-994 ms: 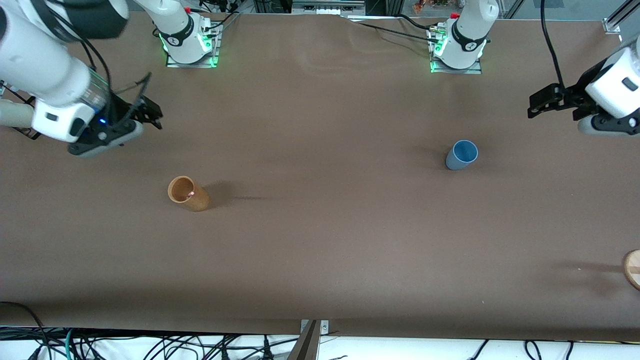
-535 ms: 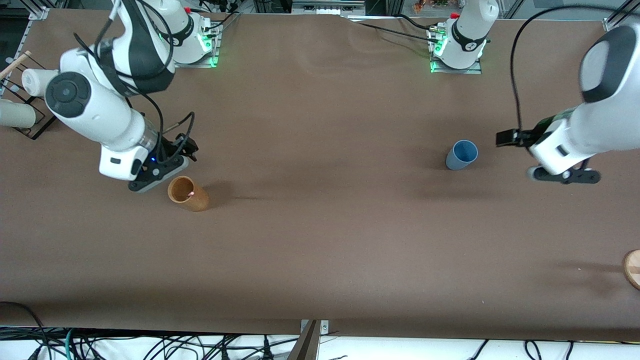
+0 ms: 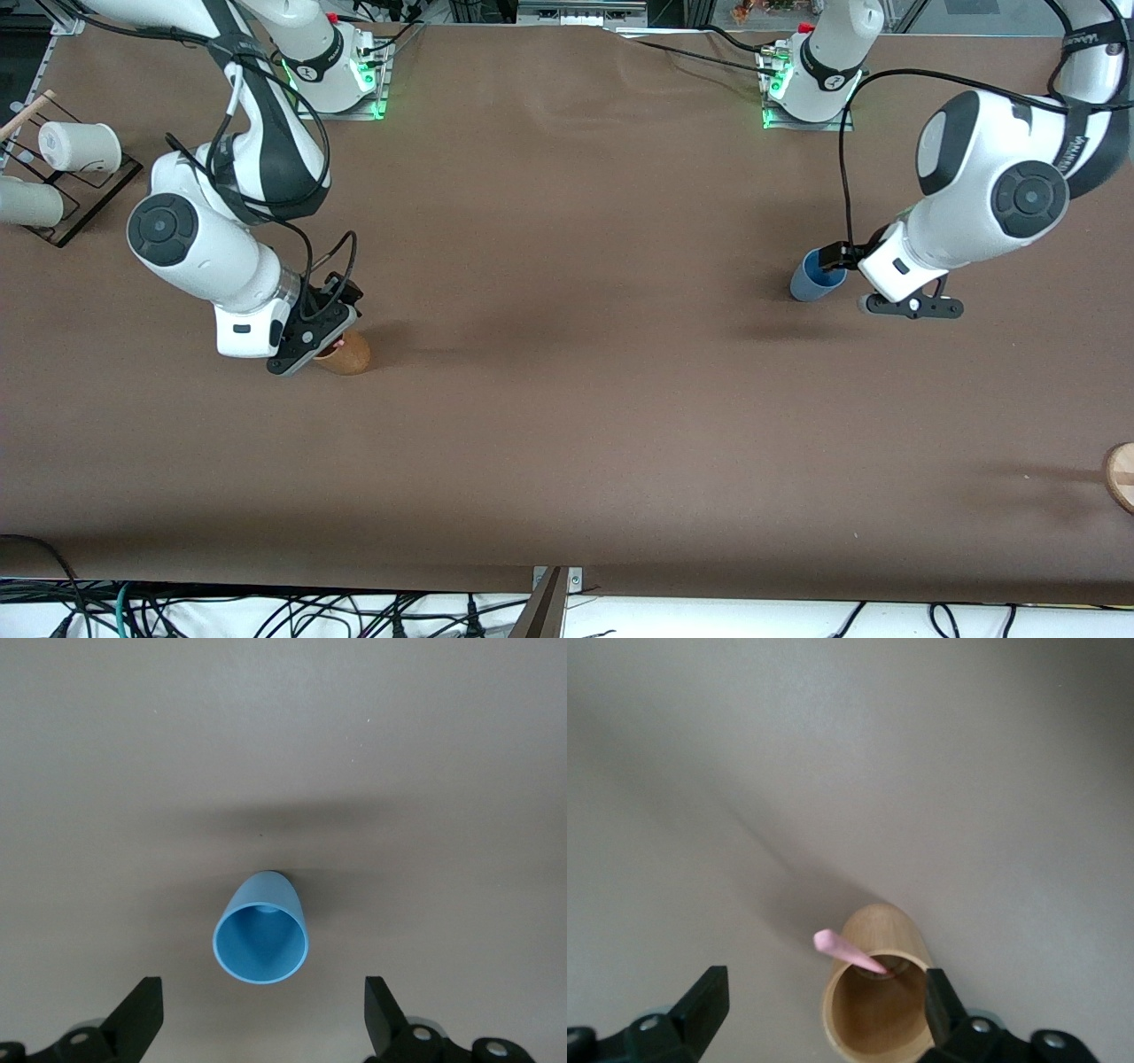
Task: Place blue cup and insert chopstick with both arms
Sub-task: 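Move the right gripper to the wooden cup while the left gripper reaches the blue cup, then grasp the blue cup with the left gripper while the right gripper grasps the chopstick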
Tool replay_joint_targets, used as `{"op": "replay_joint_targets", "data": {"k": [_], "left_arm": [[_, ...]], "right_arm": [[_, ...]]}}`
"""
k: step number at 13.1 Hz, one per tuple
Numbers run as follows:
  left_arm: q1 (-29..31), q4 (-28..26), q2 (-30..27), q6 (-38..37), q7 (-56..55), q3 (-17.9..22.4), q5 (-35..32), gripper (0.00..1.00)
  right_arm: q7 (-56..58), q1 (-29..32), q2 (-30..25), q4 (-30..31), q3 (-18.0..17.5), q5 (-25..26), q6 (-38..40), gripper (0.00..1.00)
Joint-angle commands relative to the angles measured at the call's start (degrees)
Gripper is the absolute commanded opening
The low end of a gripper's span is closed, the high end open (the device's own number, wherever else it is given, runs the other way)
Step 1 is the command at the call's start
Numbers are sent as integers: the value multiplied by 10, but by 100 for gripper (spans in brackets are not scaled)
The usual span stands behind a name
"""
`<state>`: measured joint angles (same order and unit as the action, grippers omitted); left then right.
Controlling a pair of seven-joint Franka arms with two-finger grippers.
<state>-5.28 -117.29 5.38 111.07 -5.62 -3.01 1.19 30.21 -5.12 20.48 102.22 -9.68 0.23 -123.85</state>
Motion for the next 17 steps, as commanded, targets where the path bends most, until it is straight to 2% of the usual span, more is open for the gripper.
{"op": "replay_joint_targets", "data": {"k": [1,4,6,11,12,15,17], "left_arm": [[-10,-99,-48,84,-26,-6,1,100],[-10,-134,-43,145,-28,-7,1,100],[-10,-160,-37,196,-33,-8,1,100],[-20,-190,-10,269,-57,-9,1,100],[-22,-196,-9,279,-68,-11,1,100],[-28,-213,-4,307,-84,-16,0,100],[-31,-234,-2,338,-84,-16,0,100]], "right_arm": [[20,6,14,2,-1,7,-19,95],[32,6,25,20,3,17,-53,92],[33,6,28,20,3,17,-57,84],[32,6,29,20,3,21,-55,43],[32,6,29,21,3,21,-54,39],[32,6,29,26,3,21,-55,39],[32,6,29,28,3,21,-56,31]]}}
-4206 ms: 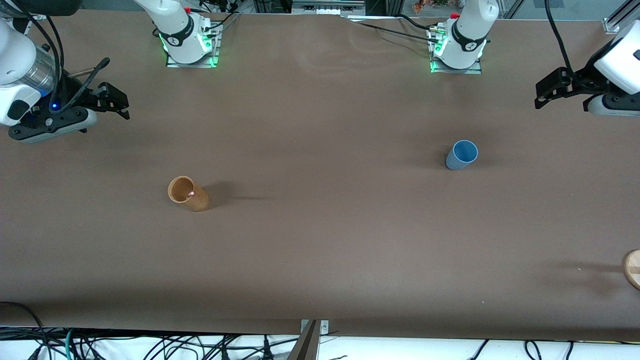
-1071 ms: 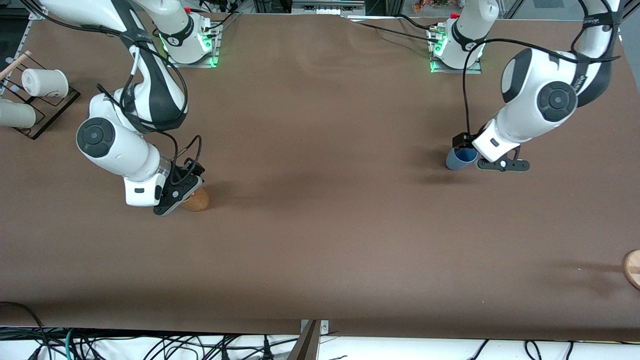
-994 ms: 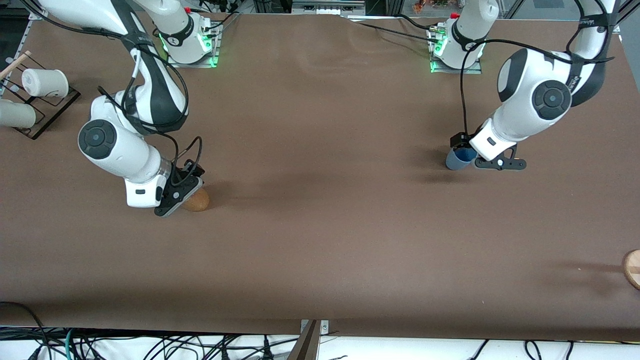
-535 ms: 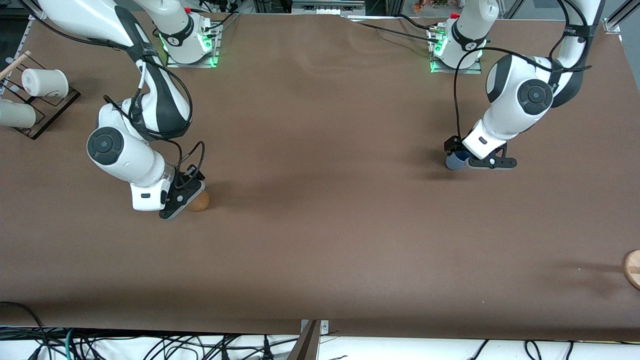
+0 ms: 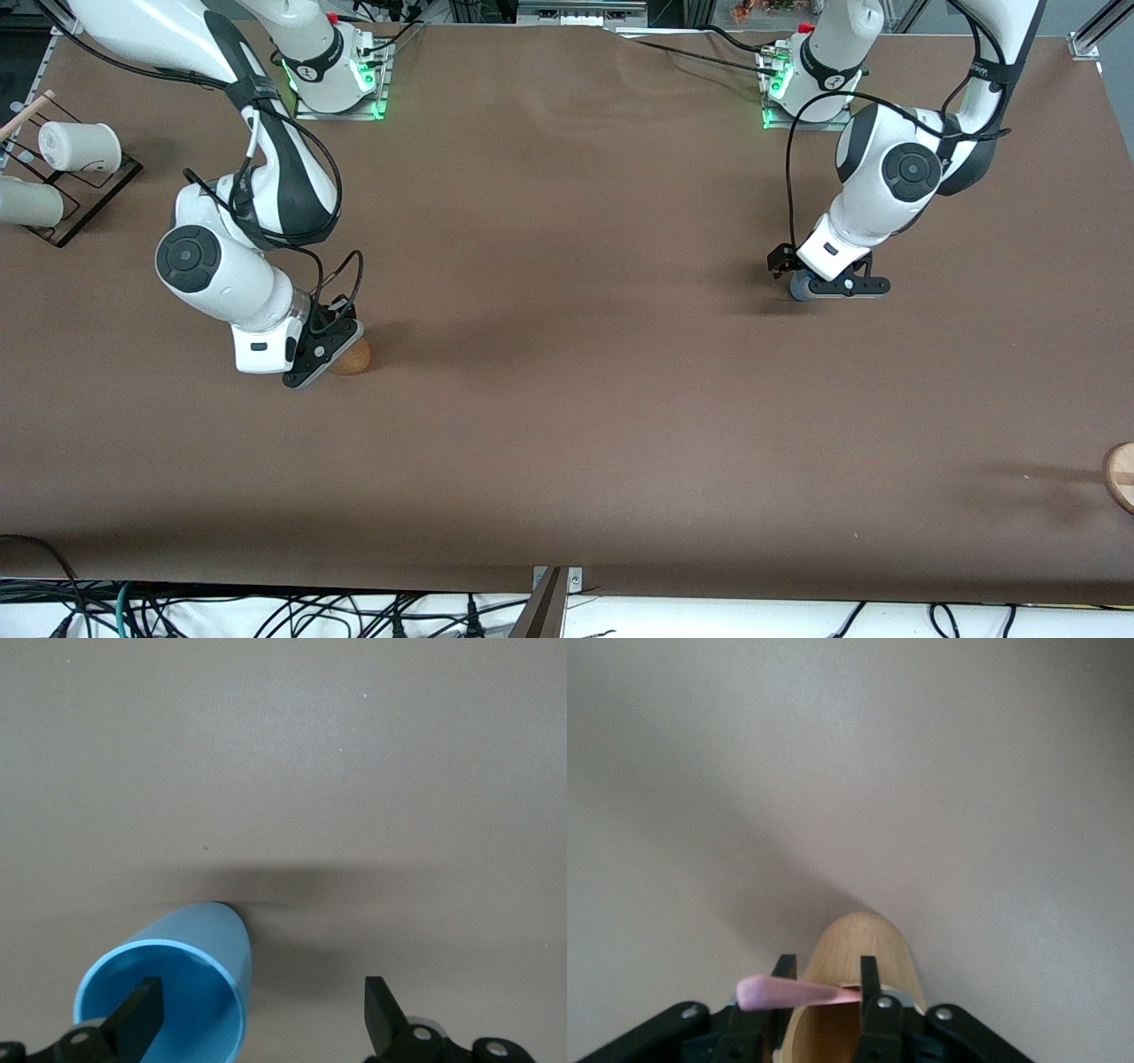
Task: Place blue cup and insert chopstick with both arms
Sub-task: 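Grasp the blue cup with the left gripper while the right gripper grasps the chopstick, then lift the chopstick with the right gripper while the left gripper carries the cup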
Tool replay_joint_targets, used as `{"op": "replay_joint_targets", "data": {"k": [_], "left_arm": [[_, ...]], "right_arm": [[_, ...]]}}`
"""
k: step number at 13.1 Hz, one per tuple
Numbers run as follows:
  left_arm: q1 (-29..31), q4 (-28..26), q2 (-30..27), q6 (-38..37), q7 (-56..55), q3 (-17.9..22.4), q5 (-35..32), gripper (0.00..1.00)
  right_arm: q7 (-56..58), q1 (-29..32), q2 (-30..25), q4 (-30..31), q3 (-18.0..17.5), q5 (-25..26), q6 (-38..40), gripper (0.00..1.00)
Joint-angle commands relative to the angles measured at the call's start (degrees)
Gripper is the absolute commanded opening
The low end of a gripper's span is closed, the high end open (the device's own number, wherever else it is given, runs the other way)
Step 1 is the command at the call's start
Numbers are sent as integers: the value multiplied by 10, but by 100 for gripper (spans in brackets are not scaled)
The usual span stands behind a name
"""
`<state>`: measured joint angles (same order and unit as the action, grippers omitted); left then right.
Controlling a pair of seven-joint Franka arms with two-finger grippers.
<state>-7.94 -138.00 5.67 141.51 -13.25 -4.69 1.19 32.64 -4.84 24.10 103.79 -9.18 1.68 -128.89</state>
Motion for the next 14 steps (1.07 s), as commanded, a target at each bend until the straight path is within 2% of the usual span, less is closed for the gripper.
{"op": "replay_joint_targets", "data": {"k": [1,3,4,6,7,8,9,12,14], "left_arm": [[-8,-38,-5,48,-8,0,0,100],[-8,-53,-3,69,-8,0,0,100],[-8,-55,2,79,-8,0,0,100],[-8,-62,12,99,-8,0,0,98],[-8,-62,15,100,-8,0,0,61],[-7,-62,15,99,-11,0,0,15],[-5,-61,15,97,-15,0,1,0],[-3,-54,14,78,-15,1,0,0],[0,-48,11,76,-12,2,0,0]], "right_arm": [[8,3,-7,12,-2,7,-6,23],[8,3,-7,12,-2,7,-6,5],[8,3,-8,12,-2,7,-5,1],[15,3,-14,5,-2,7,-1,0],[21,4,-22,2,-2,6,1,0],[20,4,-34,-2,-4,5,7,0],[19,3,-50,-7,-6,0,27,0],[19,3,-71,-71,-22,-17,123,0],[19,3,-82,-114,-26,-68,186,0]]}}
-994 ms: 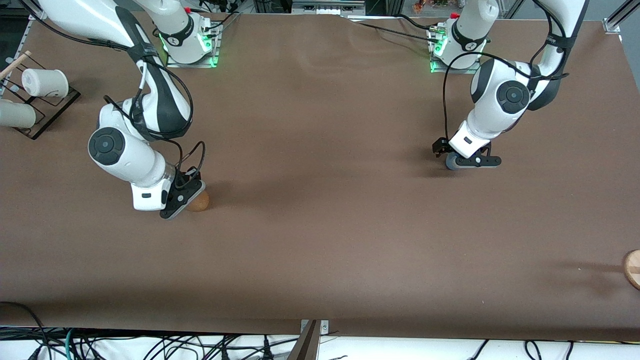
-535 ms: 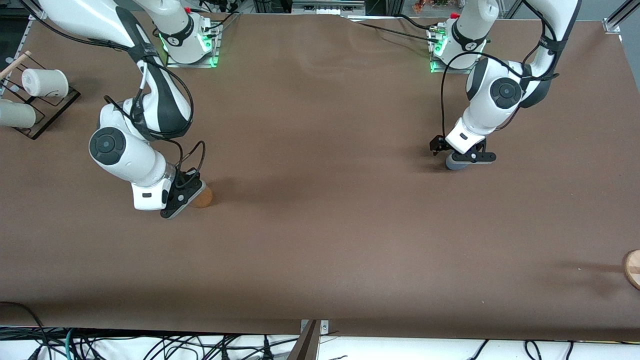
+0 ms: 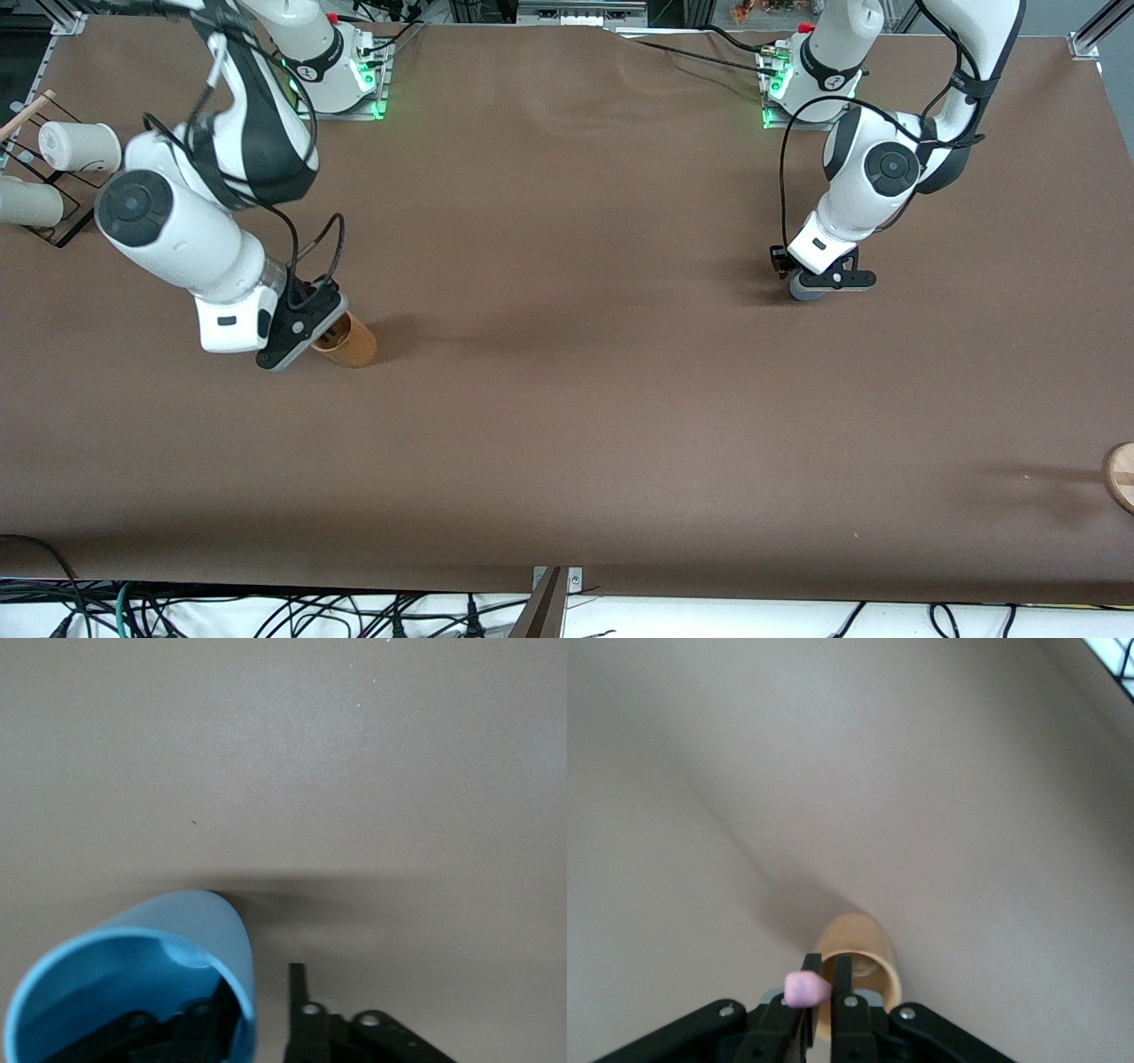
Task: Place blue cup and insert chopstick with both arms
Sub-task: 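Lift the chopstick with the right gripper while the left gripper carries the cup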
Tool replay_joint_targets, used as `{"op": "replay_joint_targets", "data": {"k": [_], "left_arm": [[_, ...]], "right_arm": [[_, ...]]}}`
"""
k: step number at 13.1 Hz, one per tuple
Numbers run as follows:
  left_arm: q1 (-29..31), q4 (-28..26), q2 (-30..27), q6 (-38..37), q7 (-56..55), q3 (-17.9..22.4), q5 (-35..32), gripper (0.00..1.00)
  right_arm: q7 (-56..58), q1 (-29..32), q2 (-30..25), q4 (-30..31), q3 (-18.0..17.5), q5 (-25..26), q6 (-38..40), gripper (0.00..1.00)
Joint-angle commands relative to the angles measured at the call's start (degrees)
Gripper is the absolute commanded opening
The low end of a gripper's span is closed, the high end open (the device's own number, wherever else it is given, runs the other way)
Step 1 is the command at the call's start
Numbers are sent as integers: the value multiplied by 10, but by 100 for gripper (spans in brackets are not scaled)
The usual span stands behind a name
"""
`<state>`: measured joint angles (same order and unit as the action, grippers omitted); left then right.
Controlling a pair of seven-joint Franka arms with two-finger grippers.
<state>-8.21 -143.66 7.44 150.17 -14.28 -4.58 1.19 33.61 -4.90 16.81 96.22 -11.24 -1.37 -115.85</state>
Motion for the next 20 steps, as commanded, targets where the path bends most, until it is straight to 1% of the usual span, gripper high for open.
{"op": "replay_joint_targets", "data": {"k": [1,3,4,5,6,7,8,9,13,15,16,17,18,20], "left_arm": [[3,14,-8,-25,-2,1,1,0],[2,53,-9,-71,-7,1,1,0],[0,80,-7,-97,-7,1,7,0],[-6,112,-1,-117,-11,0,8,0],[-20,146,15,-133,-32,-1,8,0],[-45,186,37,-152,-70,-1,8,0],[-66,228,66,-163,-111,-1,8,0],[-93,268,96,-164,-146,-1,8,0],[-197,441,230,-176,-335,0,3,0],[-233,530,294,-204,-411,2,1,0],[-248,565,319,-214,-445,3,1,0],[-257,591,338,-217,-469,3,2,0],[-263,602,349,-217,-485,3,2,0],[-270,605,363,-216,-510,3,1,0]], "right_arm": [[9,3,-11,-63,-7,-53,85,0],[5,2,-11,-113,-14,-71,129,0],[4,-3,-11,-130,-15,-72,143,0],[2,-4,-11,-139,-23,-72,145,0],[2,-4,-10,-140,-33,-72,145,0],[1,-5,-6,-140,-38,-76,145,0],[-16,-5,-6,-140,-47,-92,145,0],[-34,-9,-5,-140,-55,-101,140,0],[-93,-56,8,-140,-56,-96,110,0],[-95,-70,13,-140,-56,-96,96,0],[-98,-74,13,-140,-55,-95,94,0],[-105,-75,13,-140,-55,-95,93,0],[-108,-77,12,-141,-55,-95,94,0],[-108,-77,9,-141,-55,-96,95,0]]}}
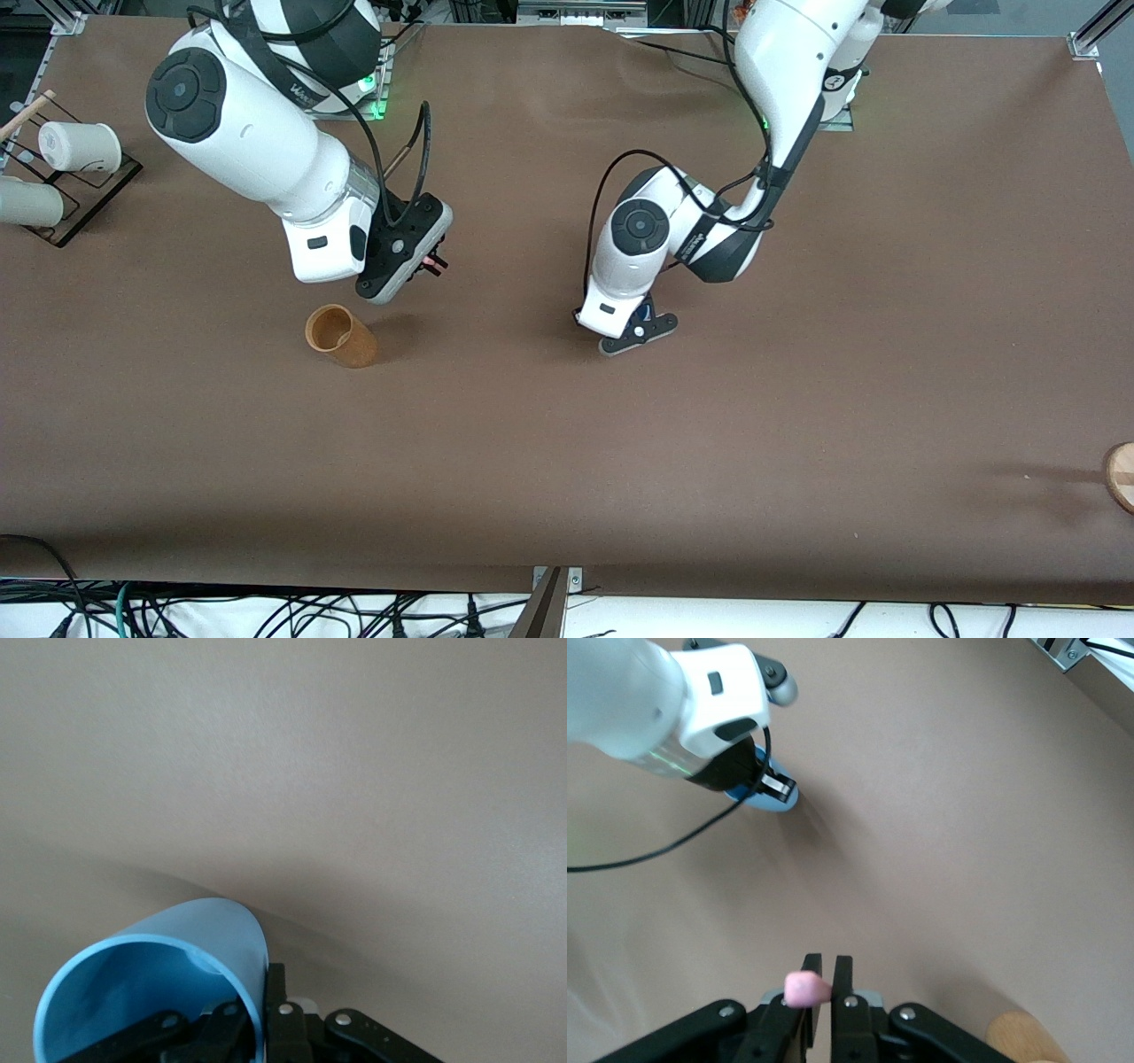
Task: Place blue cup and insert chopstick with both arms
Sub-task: 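Lift the chopstick with the right gripper while the left gripper carries the cup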
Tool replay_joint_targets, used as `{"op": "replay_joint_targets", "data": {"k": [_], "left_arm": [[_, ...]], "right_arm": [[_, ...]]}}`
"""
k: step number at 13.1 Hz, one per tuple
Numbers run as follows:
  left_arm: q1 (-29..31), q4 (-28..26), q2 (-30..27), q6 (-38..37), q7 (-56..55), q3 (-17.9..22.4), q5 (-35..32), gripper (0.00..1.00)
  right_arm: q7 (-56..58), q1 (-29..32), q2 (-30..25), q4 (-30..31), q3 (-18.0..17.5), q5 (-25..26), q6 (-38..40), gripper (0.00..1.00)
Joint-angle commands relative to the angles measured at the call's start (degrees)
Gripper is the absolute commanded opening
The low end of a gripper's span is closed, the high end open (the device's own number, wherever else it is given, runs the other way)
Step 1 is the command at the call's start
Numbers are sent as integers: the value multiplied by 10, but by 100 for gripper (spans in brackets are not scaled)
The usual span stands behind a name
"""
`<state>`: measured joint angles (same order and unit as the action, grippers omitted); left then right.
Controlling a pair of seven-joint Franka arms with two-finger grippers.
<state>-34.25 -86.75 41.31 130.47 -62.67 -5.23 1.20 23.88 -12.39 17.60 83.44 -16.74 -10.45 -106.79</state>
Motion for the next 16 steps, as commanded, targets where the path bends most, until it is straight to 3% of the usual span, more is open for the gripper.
{"op": "replay_joint_targets", "data": {"k": [1,3,5,6,12,16], "left_arm": [[-15,37,29,-17,-38,10,1,0],[-16,40,36,-14,-51,9,1,0],[-14,45,33,-14,-54,10,3,92],[-14,47,28,-19,-53,10,3,100],[-1,118,4,-143,-44,8,22,100],[51,118,-69,-241,81,10,48,100]], "right_arm": [[-11,-3,2,-13,-1,-5,4,0],[-11,-5,2,-13,-1,-6,3,0],[-11,-9,2,-13,-1,-6,3,0],[-12,-9,2,-13,-1,-6,3,0],[-53,-25,3,-13,-1,-5,2,0],[-138,-70,12,-13,0,2,-34,0]]}}
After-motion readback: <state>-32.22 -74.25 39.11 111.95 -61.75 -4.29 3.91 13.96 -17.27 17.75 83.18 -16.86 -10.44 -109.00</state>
